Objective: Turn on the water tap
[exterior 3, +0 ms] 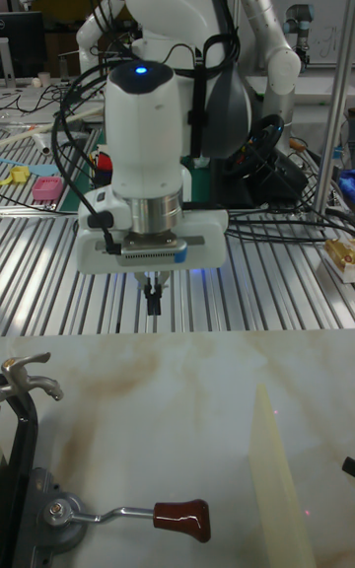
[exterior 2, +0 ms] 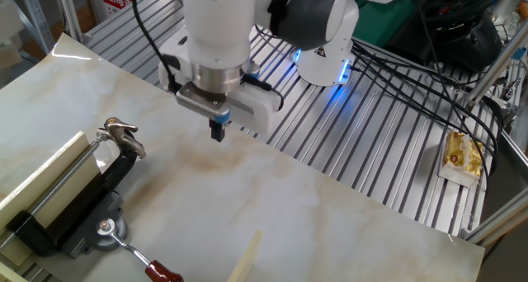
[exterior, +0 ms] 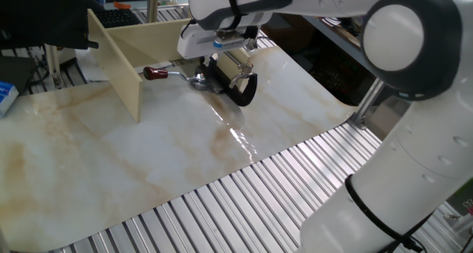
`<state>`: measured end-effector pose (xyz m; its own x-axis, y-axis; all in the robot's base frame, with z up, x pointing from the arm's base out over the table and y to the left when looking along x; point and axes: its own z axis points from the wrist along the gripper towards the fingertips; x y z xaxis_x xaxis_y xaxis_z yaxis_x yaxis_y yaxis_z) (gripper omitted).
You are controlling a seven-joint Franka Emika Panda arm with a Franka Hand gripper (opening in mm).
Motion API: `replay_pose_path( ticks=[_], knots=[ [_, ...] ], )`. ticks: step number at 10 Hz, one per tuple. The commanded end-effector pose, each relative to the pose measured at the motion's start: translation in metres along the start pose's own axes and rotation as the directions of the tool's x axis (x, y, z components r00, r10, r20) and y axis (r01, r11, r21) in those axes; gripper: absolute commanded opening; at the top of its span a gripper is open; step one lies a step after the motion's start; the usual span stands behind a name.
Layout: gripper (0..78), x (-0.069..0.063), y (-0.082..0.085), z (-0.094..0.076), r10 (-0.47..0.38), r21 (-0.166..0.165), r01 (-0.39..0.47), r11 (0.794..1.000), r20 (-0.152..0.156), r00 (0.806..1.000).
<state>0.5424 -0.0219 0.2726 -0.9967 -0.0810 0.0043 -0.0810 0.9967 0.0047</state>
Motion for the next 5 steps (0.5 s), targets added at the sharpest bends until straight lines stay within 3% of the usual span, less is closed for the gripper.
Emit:
replay_pose_path(
  ticks=[1, 2, 5],
  knots=[
    [0.0, -0.003, -0.001, 0.005, -0.006, 0.006, 0.006, 1.000, 0.003, 1.000],
    [0.0, -0.004, -0.002, 0.006, 0.011, 0.024, -0.010, 1.000, -0.019, 1.000],
    [0.0, -0.021, -0.015, 0.009, -0.015, 0.022, 0.016, 1.000, -0.046, 0.999]
  ],
)
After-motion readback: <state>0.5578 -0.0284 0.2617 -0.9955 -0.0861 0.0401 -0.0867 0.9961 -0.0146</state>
